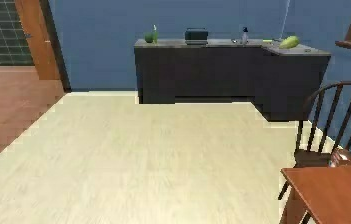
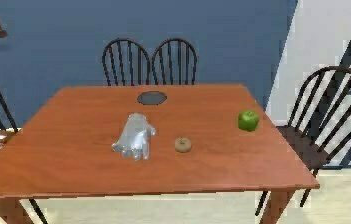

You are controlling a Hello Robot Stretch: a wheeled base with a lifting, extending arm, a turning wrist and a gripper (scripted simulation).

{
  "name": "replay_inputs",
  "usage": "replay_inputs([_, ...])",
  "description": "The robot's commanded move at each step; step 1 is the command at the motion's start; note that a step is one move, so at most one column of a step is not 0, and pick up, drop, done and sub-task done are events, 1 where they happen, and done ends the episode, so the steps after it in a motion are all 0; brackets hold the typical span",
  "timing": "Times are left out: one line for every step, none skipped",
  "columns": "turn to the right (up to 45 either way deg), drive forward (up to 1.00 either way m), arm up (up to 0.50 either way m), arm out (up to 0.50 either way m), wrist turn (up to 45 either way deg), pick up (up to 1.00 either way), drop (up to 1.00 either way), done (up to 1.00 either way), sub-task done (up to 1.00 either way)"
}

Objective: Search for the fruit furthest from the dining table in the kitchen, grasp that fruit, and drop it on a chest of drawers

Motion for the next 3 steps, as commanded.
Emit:
replay_inputs([0.0,1.00,0.00,0.00,0.0,0.00,0.00,0.00,0.00])
replay_inputs([-36.0,0.00,0.00,0.00,0.0,0.00,0.00,0.00,0.00])
replay_inputs([0.0,0.05,0.00,0.00,0.0,0.00,0.00,0.00,0.00])
